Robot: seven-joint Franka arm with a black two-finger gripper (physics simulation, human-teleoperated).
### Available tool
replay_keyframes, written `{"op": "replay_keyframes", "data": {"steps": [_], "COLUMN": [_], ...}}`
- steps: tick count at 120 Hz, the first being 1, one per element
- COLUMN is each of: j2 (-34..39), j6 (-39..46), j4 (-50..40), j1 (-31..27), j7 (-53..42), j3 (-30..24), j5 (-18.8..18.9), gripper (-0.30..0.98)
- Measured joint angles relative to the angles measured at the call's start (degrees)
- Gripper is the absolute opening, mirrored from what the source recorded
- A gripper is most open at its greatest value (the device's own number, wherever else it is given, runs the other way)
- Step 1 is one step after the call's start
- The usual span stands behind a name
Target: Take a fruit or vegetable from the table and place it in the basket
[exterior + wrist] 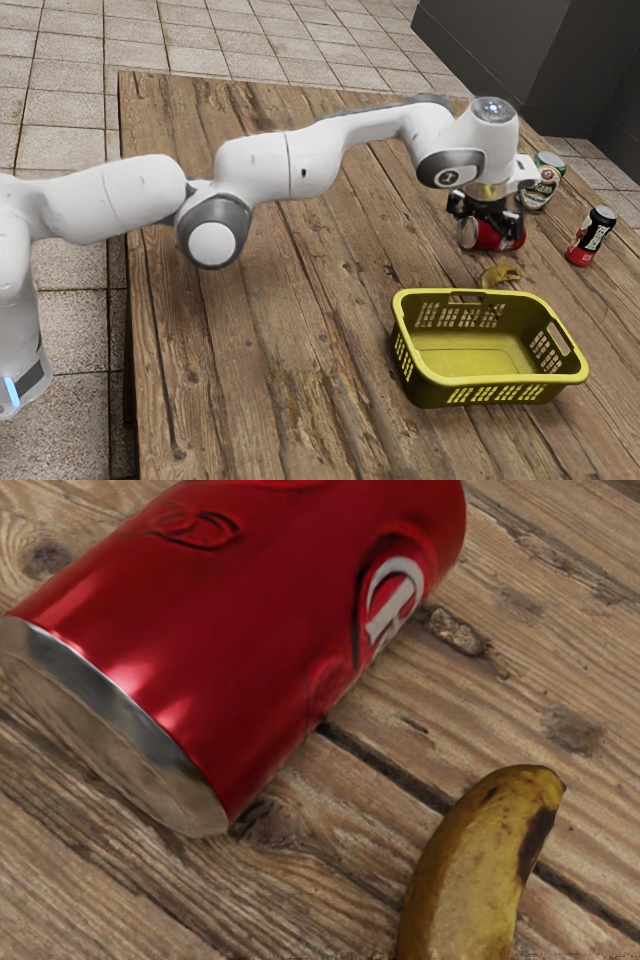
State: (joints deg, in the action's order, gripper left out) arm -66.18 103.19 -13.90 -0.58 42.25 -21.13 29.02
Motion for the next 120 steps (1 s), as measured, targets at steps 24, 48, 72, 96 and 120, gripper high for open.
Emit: {"op": "replay_keyframes", "data": {"steps": [24, 48, 72, 96, 120], "j2": [-1.50, -2.32, -3.26, -3.40, -3.40], "j6": [2.66, 6.76, 8.96, 10.87, 12.48], "j4": [-2.04, -4.05, -4.32, -4.35, -5.08], "j1": [0.27, 1.14, 1.28, 1.60, 1.63], "j7": [-3.70, -8.45, -12.87, -17.86, -21.97], "j3": [-0.04, 0.03, 0.23, 0.96, 1.00], "j5": [0.08, 0.77, 1.03, 1.12, 1.12], "gripper": [0.69, 0.69, 0.69, 0.69, 0.69]}}
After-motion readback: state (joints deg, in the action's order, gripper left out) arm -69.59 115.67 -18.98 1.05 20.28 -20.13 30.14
